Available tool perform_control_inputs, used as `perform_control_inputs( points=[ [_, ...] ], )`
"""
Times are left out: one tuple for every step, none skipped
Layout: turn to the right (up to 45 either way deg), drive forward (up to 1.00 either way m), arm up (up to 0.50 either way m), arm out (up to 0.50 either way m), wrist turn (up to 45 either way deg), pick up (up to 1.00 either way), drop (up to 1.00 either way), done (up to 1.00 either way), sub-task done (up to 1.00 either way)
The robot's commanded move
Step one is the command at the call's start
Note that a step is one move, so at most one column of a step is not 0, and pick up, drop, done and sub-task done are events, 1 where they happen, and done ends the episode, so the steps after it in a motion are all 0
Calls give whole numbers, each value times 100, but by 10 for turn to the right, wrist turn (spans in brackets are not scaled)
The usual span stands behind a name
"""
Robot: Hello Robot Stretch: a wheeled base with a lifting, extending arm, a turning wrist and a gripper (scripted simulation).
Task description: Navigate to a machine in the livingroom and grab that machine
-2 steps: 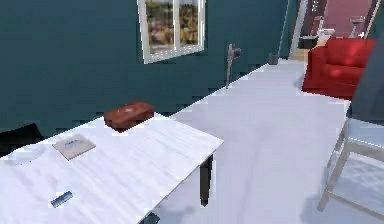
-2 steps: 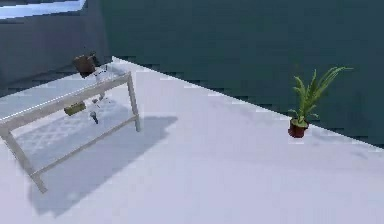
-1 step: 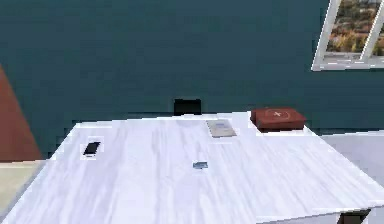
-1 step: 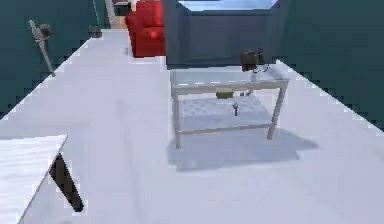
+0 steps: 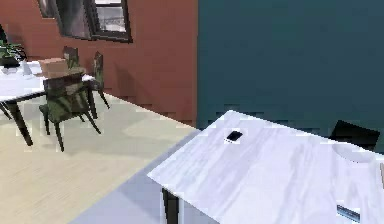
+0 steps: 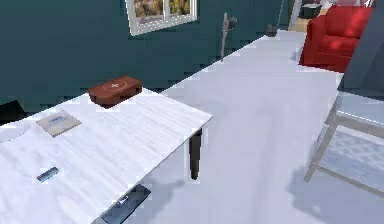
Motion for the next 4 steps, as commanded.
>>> perform_control_inputs(
  points=[
    [-240, 0, 0, 0, 0, 0, 0, 0, 0],
    [450, 0, 0, 0, 0, 0, 0, 0, 0],
    [450, 0, 0, 0, 0, 0, 0, 0, 0],
    [450, 0, 0, 0, 0, 0, 0, 0, 0]
  ],
)
